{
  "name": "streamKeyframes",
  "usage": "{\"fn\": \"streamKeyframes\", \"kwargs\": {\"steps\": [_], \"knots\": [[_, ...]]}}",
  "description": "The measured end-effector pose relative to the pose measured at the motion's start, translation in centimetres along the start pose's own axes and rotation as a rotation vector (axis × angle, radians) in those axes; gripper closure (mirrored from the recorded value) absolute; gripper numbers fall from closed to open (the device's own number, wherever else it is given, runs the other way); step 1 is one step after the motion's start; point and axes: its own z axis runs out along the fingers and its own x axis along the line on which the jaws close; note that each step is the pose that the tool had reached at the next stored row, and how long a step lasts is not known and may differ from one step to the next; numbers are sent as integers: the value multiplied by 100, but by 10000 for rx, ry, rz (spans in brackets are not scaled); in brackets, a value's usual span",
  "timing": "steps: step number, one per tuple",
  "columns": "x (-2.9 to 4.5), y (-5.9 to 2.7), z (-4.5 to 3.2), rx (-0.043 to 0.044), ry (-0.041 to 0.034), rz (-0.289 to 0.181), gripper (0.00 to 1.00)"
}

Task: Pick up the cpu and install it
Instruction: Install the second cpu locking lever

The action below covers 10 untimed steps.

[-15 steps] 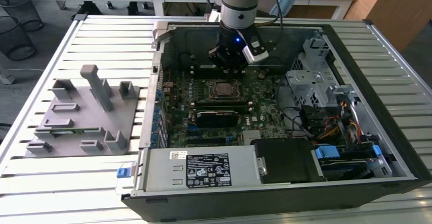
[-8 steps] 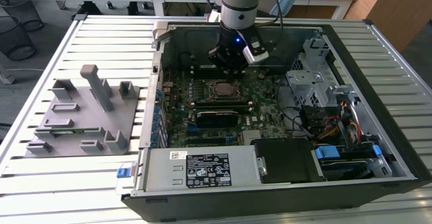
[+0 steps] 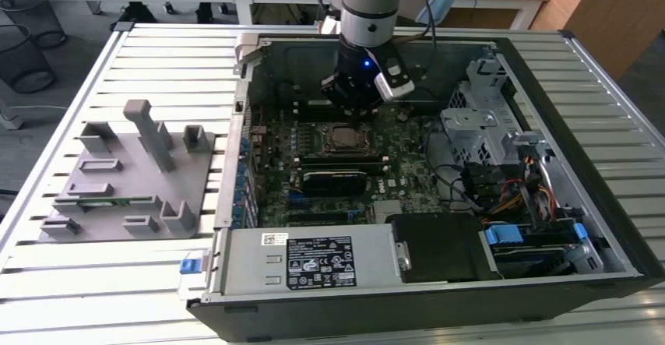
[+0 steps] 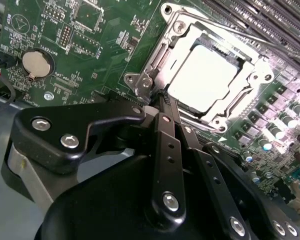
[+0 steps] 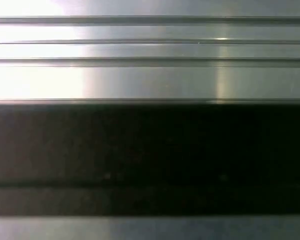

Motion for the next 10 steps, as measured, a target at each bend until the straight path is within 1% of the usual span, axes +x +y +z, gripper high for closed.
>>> {"fn": "streamKeyframes", "kwargs": {"steps": [10], "knots": [[-1,-70,-7,2,1,2,89]]}}
